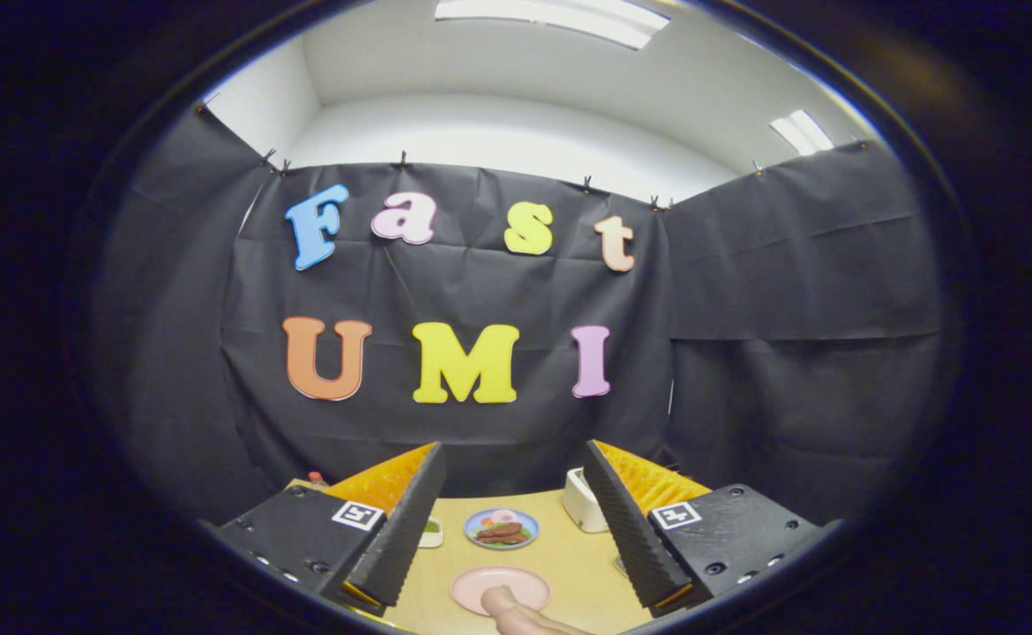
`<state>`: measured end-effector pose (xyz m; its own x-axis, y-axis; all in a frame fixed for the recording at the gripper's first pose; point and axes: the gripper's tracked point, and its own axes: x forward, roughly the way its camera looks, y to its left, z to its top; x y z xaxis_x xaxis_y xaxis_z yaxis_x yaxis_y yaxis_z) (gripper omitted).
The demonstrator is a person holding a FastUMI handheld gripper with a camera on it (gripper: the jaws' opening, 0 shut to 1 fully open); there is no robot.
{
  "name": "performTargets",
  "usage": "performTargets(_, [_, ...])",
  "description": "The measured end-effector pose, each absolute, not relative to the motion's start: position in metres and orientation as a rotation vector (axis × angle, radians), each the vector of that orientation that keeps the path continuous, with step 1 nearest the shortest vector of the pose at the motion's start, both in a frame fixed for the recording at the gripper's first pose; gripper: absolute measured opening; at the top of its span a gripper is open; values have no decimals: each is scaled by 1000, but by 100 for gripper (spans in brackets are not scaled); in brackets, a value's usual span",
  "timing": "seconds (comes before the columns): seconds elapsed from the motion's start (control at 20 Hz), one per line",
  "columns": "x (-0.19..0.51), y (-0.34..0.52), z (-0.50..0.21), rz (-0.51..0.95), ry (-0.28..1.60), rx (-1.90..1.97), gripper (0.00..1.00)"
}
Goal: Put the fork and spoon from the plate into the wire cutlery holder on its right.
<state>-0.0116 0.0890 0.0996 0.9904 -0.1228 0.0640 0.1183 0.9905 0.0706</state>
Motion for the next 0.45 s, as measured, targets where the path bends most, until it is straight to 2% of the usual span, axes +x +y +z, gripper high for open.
performTargets(0.45, [4, 91, 84, -139, -9, 81, 94])
